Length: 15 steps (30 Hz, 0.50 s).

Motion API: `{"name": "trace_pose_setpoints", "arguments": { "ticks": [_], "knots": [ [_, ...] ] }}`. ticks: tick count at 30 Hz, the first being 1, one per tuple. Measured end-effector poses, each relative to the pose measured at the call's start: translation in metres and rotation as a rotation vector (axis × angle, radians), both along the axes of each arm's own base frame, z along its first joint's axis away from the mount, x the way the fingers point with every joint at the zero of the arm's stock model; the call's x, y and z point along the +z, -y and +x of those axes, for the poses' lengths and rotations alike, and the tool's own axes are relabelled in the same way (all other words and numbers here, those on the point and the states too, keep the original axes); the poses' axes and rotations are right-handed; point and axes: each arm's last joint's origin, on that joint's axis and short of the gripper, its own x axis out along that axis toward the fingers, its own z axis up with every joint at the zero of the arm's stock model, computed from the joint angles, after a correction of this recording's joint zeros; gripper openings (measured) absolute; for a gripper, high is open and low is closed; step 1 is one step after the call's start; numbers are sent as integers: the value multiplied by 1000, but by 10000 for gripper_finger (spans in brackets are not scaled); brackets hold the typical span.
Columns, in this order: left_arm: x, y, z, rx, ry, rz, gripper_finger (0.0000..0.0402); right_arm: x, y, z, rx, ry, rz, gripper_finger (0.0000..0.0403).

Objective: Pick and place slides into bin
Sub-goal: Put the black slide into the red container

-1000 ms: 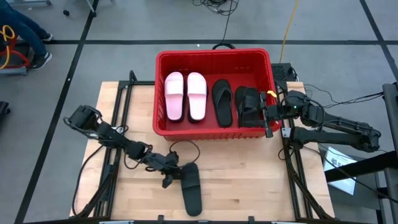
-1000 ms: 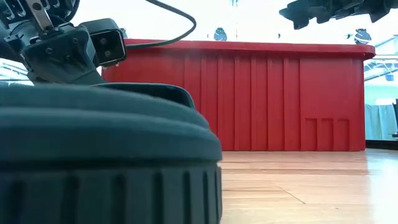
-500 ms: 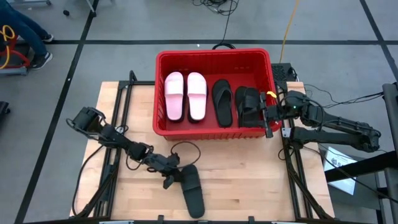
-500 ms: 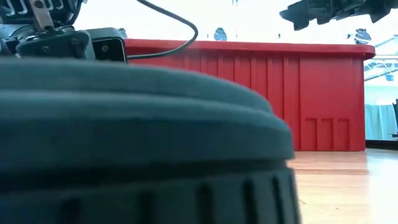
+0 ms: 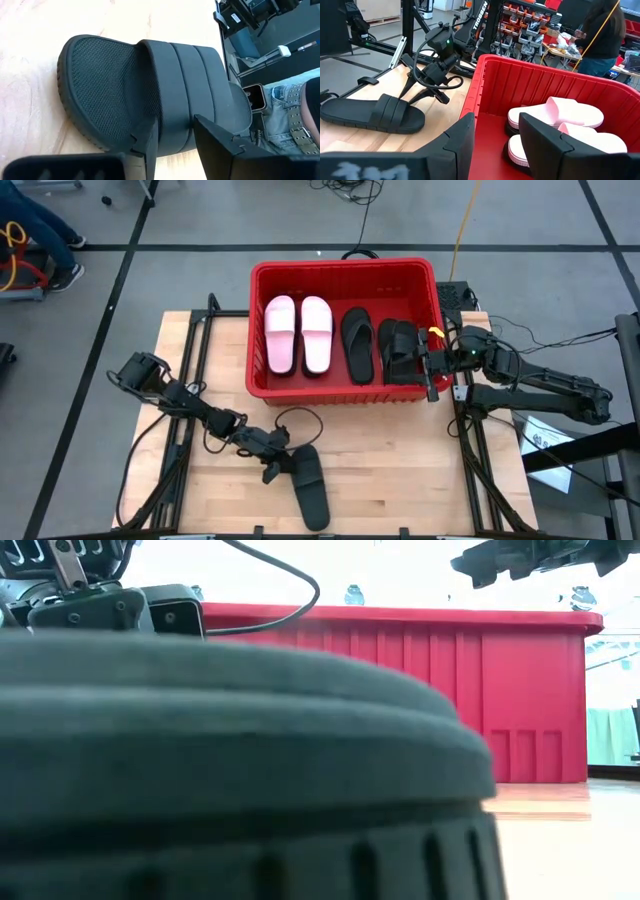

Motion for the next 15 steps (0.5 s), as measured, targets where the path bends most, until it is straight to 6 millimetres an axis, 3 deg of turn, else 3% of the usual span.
{"name": "trace_pose_setpoints", "arguments": {
  "ticks": [11,15],
  "knots": [
    [0,1,0,-44,15,24,11,0,2,0,-82,-5,7,144],
    [0,1,-1,-40,4,6,9,0,2,0,-82,-6,7,144]
  ]
}}
